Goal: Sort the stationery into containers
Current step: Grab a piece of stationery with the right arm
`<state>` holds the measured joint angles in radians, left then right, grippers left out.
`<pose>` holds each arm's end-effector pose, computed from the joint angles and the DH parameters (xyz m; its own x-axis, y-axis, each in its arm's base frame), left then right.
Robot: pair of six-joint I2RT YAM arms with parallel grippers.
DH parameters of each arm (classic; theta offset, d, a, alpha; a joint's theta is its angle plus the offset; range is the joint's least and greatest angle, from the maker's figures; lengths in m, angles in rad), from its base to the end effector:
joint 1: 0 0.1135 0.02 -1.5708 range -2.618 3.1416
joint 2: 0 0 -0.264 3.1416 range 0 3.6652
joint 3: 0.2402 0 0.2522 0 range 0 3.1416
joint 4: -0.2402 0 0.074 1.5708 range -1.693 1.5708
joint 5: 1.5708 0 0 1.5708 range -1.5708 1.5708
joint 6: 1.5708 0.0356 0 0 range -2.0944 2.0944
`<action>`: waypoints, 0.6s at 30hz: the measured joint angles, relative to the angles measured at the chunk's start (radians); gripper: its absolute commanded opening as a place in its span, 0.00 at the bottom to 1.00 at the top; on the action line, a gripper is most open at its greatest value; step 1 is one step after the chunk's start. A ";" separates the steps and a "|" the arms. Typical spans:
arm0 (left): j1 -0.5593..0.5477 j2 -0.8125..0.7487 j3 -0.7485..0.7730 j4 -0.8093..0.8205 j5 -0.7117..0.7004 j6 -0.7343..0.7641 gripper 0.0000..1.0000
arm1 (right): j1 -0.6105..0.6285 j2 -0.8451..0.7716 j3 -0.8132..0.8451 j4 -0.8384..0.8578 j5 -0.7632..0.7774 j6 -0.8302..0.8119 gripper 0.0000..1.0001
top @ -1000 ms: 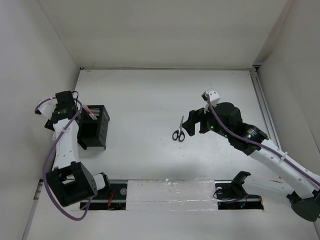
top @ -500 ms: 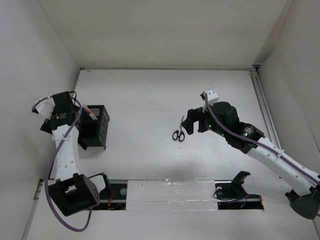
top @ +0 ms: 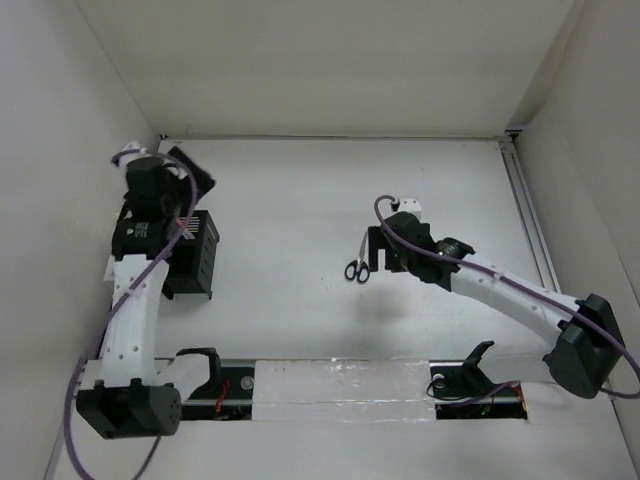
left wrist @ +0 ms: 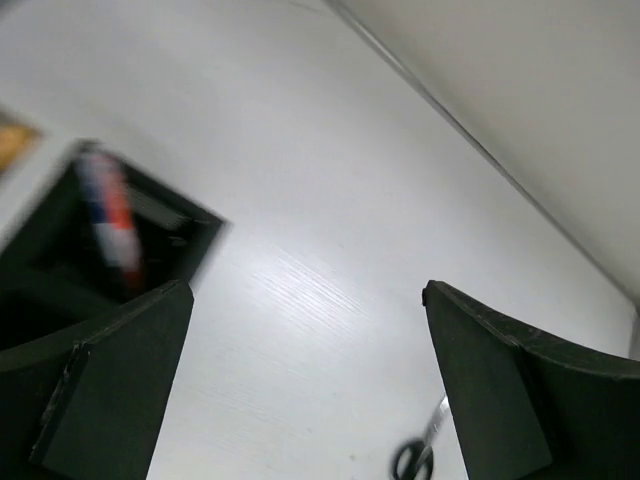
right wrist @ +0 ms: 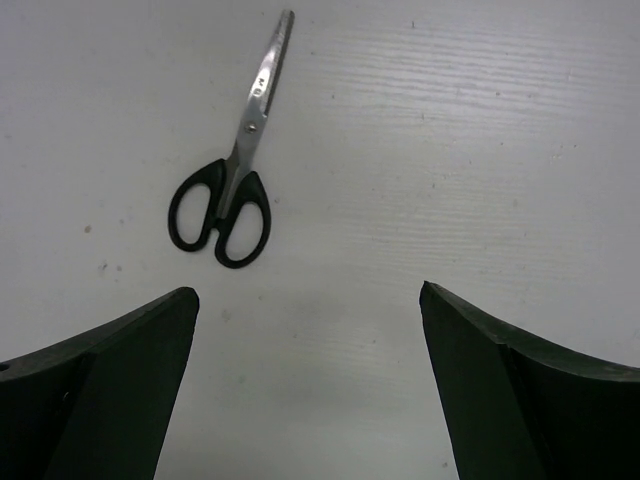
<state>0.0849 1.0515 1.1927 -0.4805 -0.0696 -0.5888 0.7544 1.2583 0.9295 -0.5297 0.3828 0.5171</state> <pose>0.2253 0.0217 0.4001 -0.1925 -0.5724 -0.7971 -0.3089 0.8063 -0.5044 0.1986 0.1684 0.2614 -0.7055 -0.0337 -0.7079 -0.1249 0.9891 0.0774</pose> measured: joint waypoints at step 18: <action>-0.635 0.244 0.093 -0.061 -0.304 -0.053 0.99 | 0.039 0.298 -0.027 0.121 0.065 0.160 0.77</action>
<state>-0.5499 1.2953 1.2858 -0.5415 -0.3737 -0.6422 0.7933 1.5566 0.9024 -0.4088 0.4480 0.6769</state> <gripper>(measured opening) 0.993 0.777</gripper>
